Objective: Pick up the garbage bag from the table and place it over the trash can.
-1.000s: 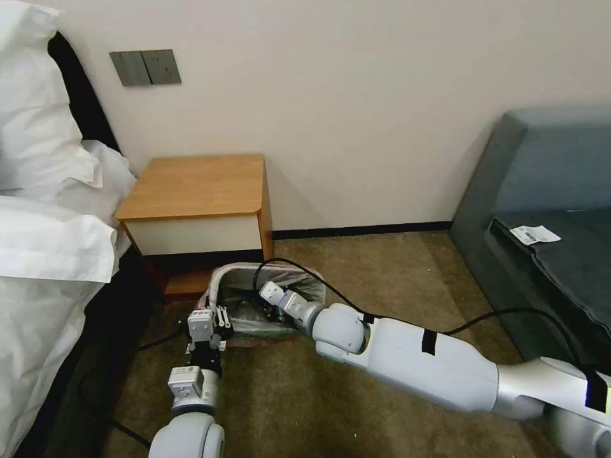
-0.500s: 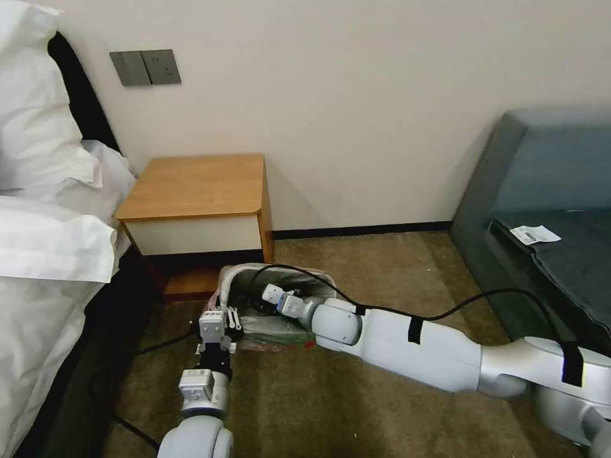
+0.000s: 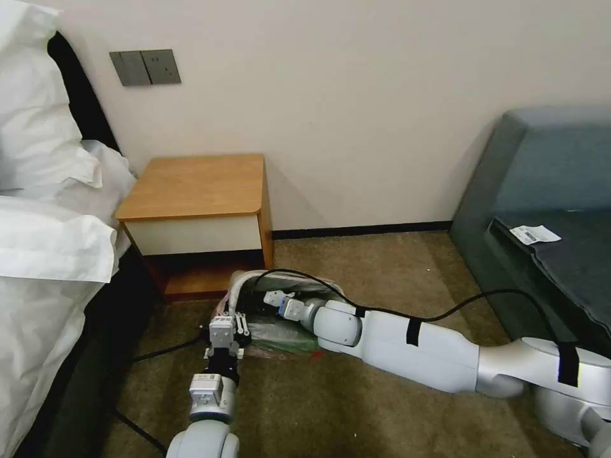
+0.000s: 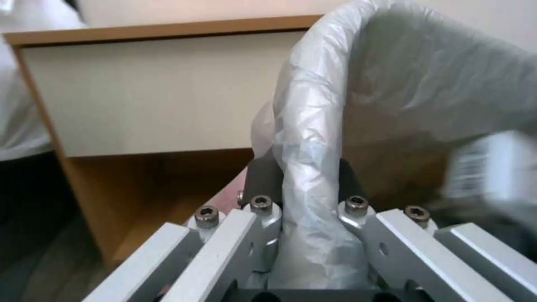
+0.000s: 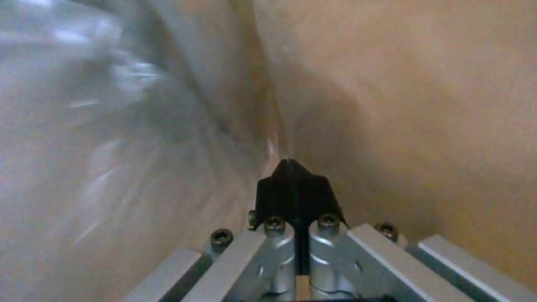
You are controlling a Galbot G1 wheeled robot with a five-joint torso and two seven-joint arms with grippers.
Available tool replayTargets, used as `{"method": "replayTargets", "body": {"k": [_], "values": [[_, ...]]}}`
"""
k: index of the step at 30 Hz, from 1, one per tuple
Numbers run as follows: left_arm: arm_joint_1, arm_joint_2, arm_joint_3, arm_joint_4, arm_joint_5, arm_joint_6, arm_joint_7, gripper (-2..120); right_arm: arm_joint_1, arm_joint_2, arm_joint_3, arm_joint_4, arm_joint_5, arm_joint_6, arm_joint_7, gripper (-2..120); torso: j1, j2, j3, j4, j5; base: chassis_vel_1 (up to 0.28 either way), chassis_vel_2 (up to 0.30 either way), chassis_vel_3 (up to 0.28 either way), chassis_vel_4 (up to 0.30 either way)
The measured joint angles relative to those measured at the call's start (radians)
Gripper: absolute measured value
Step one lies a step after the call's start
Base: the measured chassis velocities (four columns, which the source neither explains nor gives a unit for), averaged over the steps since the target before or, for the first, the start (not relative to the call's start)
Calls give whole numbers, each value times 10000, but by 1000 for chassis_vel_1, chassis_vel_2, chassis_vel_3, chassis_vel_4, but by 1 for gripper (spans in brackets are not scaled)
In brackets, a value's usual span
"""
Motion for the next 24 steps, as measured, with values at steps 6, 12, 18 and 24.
{"method": "replayTargets", "body": {"k": [6, 12, 18, 24], "values": [[-168, 0, -340, 221, -441, 185, -1, 7, -675, -387, 451, 1103, 77, -19, 115, 0, -1, 1, 0, 1, 1, 0, 0, 0, 0], [-241, 0, -421, 389, -896, 357, -7, 7, -1691, -965, 1287, 2488, -44, -18, 174, 0, -1, 0, -1, 0, 1, 0, 0, 0, 0], [-259, 20, -407, 341, -1802, 888, -110, 7, -2944, -1554, 2737, 3863, -221, 285, 154, 0, 0, 1, -1, -1, -3, 0, 0, 0, 0], [-262, 299, -406, 18, -3591, 2305, -547, 7, -4932, -1862, 5020, 5357, -410, 1398, 181, 0, -1, 1, 0, -2, 1, 0, 0, 0, 0]]}}
